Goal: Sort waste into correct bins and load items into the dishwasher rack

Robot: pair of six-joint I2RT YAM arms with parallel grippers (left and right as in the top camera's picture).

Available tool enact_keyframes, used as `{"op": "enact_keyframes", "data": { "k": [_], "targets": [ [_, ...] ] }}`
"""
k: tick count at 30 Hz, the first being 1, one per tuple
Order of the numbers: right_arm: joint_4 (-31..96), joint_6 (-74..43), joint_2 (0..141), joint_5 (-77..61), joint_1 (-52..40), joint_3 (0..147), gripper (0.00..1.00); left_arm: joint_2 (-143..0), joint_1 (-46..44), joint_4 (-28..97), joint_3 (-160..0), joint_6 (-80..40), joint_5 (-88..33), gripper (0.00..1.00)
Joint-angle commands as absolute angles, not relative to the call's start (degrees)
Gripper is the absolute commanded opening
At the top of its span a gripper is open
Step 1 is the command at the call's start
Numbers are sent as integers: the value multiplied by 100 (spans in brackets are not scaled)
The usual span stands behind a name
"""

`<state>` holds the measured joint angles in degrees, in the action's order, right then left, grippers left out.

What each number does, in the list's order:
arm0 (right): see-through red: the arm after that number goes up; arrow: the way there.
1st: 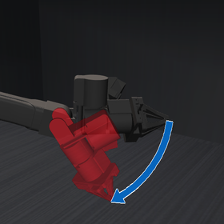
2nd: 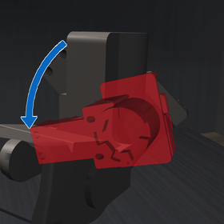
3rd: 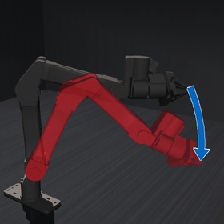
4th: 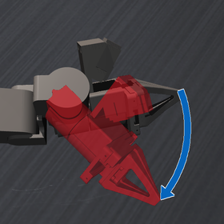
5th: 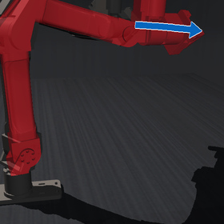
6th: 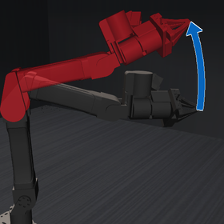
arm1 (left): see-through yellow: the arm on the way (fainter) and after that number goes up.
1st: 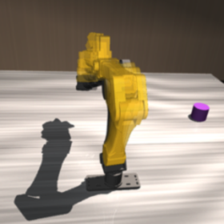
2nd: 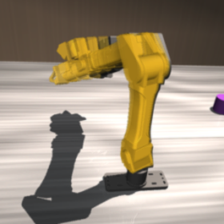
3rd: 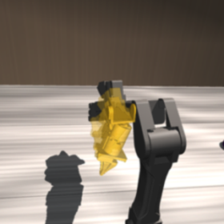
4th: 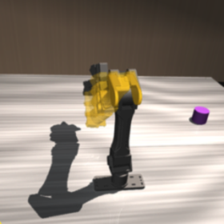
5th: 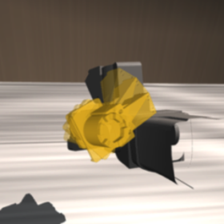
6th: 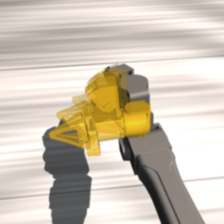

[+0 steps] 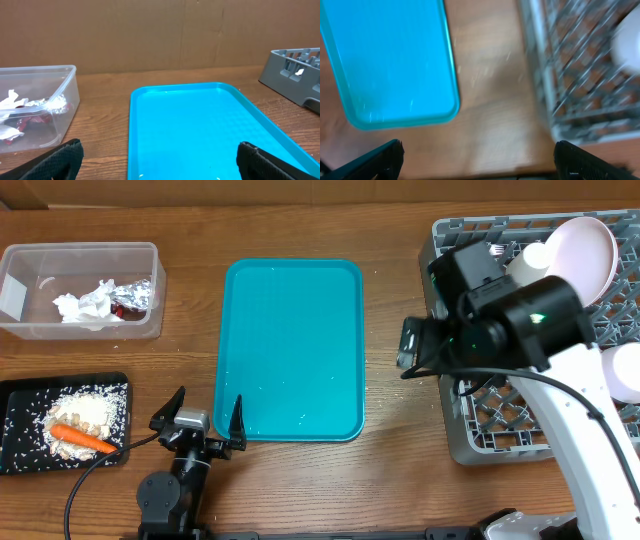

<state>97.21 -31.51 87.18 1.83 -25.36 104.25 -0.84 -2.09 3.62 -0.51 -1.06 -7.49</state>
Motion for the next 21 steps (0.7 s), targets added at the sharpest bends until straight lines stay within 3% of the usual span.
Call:
{"op": "enact_keyframes", "data": {
  "k": [1, 14, 21],
  "targets": [
    [9697, -3267, 8626, -687, -2580, 10101, 100, -25, -143, 375, -27, 3, -707, 100],
    [9677, -2655, 8674, -716, -2582, 10033, 100, -25, -143, 375, -27, 3, -707, 100],
    [8626, -2051, 8499, -720, -2582, 9664, 100, -25, -143, 375, -27, 3, -707, 100]
  ]
}}
